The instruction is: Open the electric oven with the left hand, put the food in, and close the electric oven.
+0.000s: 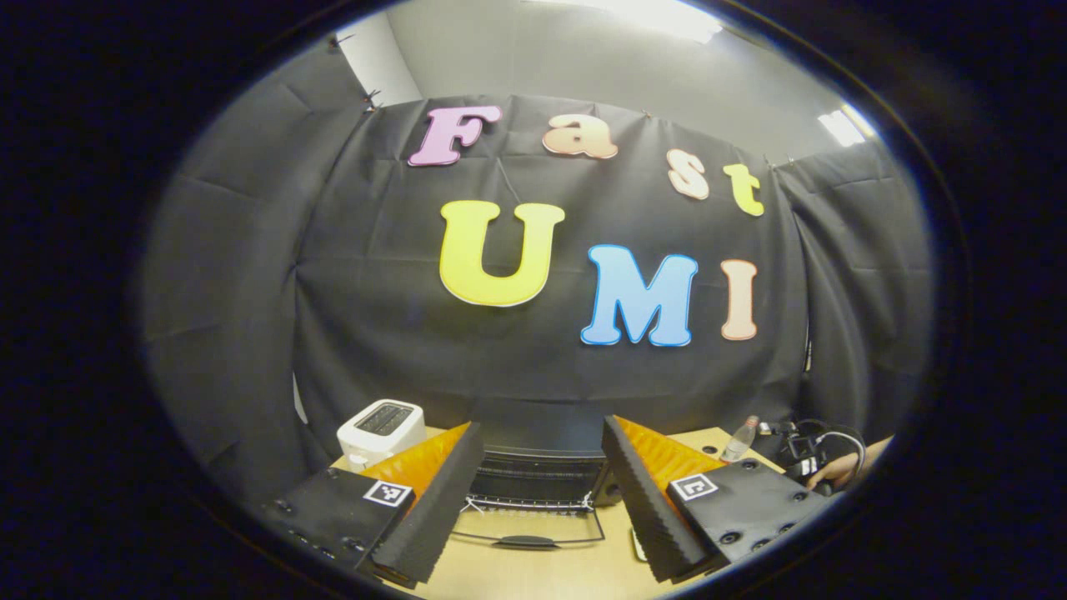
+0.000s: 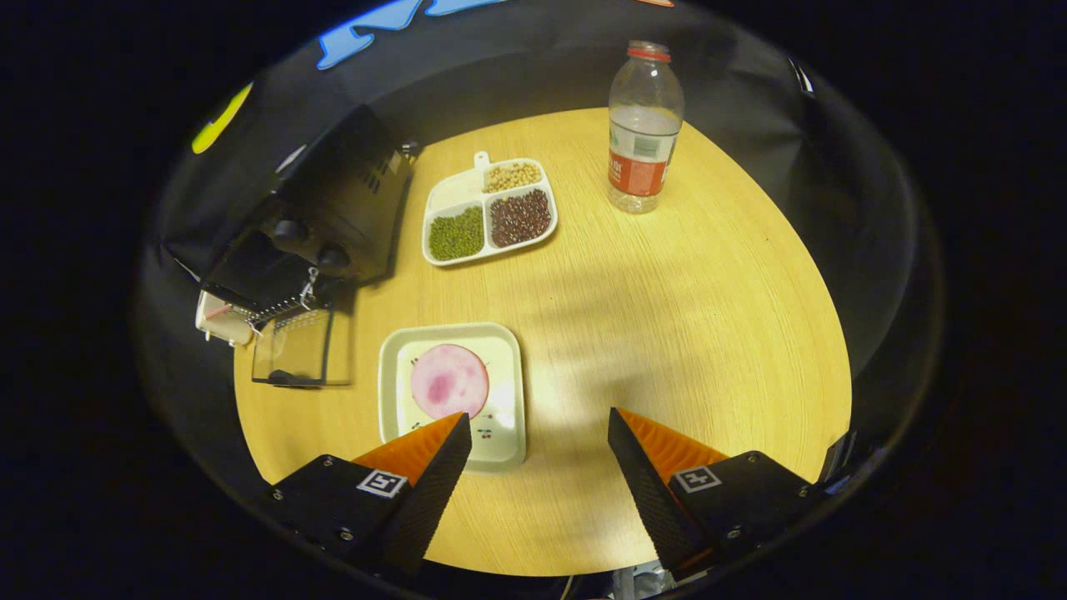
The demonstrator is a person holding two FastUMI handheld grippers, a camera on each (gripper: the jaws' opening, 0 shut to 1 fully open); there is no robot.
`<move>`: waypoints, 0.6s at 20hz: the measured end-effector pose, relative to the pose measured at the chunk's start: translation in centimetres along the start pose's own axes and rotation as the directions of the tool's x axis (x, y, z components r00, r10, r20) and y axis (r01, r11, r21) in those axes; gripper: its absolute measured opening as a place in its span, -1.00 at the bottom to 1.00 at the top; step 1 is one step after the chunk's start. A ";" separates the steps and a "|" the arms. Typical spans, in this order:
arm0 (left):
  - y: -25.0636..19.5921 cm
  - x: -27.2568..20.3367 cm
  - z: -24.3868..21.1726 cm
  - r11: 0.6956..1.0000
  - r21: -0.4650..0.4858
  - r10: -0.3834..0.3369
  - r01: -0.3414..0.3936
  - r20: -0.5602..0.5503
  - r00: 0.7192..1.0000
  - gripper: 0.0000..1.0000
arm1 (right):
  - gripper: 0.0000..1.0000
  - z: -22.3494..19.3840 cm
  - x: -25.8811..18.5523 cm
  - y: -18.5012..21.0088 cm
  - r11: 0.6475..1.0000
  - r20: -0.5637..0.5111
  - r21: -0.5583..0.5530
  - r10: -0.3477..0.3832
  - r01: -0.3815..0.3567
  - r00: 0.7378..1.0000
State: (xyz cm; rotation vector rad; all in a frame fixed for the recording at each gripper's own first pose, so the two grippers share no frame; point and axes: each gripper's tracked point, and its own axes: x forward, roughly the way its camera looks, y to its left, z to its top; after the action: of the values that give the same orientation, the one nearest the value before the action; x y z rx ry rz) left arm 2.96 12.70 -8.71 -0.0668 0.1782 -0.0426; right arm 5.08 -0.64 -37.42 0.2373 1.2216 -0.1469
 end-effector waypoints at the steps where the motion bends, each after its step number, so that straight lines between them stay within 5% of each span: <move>1: 0.4 -0.2 0.0 1.000 0.005 0.006 -0.006 -0.002 1.000 0.94 | 1.00 0.3 0.9 0.1 1.000 -0.013 0.003 -0.015 0.015 1.000; 8: 3.7 -1.4 -1.0 0.997 -0.001 0.075 -0.075 -0.031 0.997 0.94 | 1.00 -0.4 5.5 -0.1 0.981 -0.097 -0.142 -0.146 0.132 0.985; 10: 4.5 -1.6 -1.1 0.996 -0.009 0.091 -0.092 -0.035 0.995 0.94 | 1.00 -0.3 5.9 0.9 0.982 -0.089 -0.157 -0.123 0.108 0.988; 12: 4.7 -1.5 -1.3 0.995 -0.022 0.098 -0.099 -0.040 0.994 0.94 | 0.63 0.0 6.2 1.7 0.983 -0.084 -0.171 -0.077 0.061 0.994</move>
State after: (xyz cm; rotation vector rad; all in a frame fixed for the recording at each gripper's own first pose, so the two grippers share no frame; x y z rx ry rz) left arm 1.42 17.41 -10.05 -0.0809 0.2210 0.0566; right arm 7.59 1.11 -43.05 0.0543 1.3250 -0.0929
